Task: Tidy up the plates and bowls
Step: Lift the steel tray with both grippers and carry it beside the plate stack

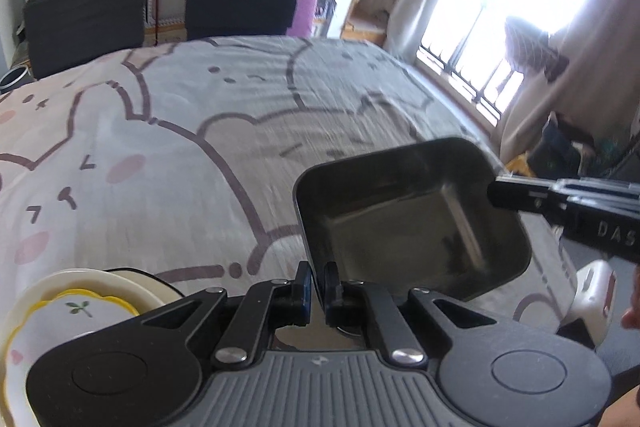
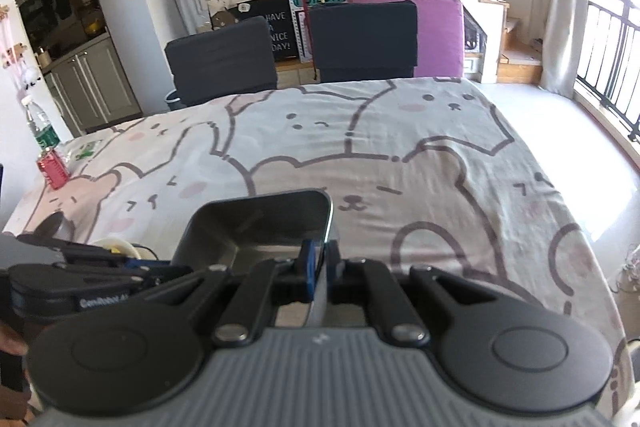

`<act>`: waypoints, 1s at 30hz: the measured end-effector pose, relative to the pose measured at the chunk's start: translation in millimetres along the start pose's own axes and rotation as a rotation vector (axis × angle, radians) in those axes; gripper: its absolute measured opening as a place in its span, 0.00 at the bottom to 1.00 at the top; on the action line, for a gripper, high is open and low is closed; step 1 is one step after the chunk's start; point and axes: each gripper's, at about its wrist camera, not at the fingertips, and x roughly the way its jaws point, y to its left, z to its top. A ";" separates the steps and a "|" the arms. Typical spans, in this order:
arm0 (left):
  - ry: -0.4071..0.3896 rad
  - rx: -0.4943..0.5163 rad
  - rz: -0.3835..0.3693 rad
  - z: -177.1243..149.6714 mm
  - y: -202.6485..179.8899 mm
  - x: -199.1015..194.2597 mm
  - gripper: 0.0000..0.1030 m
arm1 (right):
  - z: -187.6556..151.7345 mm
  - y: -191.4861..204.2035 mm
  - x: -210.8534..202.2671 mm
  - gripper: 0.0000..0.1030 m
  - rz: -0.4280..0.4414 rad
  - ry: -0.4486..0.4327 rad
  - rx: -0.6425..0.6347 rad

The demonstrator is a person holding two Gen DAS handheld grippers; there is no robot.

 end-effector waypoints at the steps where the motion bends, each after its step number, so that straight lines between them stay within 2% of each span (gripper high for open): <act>1: 0.010 0.014 0.003 -0.3 -2.6 3.9 0.07 | -0.9 -1.4 -1.8 0.06 -0.004 0.002 -0.002; 5: 0.041 0.060 0.006 -1.2 -12.5 14.6 0.09 | -2.0 -3.5 0.9 0.07 -0.030 0.016 -0.019; 19: 0.106 0.090 0.021 -3.4 -22.1 37.4 0.11 | -7.4 -3.4 7.8 0.10 -0.064 0.061 -0.063; 30: 0.128 0.111 0.012 -6.5 -26.9 44.1 0.11 | -11.2 -7.2 32.2 0.10 -0.128 0.152 -0.110</act>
